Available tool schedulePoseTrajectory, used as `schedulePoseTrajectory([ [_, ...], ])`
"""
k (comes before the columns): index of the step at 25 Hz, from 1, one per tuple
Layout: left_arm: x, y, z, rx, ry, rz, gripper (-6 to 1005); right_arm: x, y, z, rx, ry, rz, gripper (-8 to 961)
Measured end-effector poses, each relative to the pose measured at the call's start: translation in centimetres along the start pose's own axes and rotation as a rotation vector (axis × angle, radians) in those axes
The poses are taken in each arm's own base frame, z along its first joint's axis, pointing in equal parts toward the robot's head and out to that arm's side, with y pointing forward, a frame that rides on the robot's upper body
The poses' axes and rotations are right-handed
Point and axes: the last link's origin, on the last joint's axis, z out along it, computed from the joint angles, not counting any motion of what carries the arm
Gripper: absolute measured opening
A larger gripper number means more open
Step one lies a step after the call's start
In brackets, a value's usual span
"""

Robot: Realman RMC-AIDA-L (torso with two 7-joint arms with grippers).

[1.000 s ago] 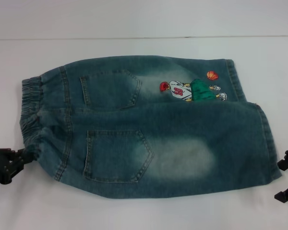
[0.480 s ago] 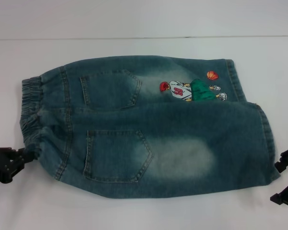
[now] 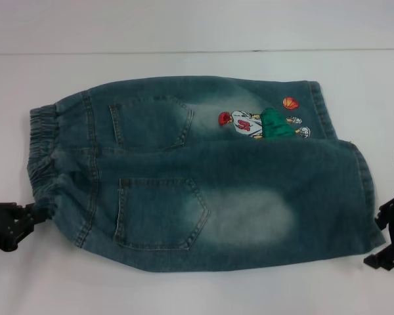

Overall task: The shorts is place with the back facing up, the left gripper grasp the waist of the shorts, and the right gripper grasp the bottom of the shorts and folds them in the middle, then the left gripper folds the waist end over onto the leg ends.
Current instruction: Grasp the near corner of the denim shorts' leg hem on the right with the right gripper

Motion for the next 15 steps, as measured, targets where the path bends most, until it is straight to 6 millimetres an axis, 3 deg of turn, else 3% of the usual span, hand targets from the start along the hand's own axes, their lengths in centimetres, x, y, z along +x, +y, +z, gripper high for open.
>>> schedulePoseTrajectory([
  [6, 0.03, 0.00, 0.01, 0.000, 0.000, -0.001, 89, -0.02, 0.40, 0.13, -0.033, -0.009, -0.014, 757],
  [15, -0.12, 0.06, -0.03, 0.001, 0.001, -0.003, 90, 0.00, 0.36, 0.36, -0.027, -0.049, -0.011, 747],
])
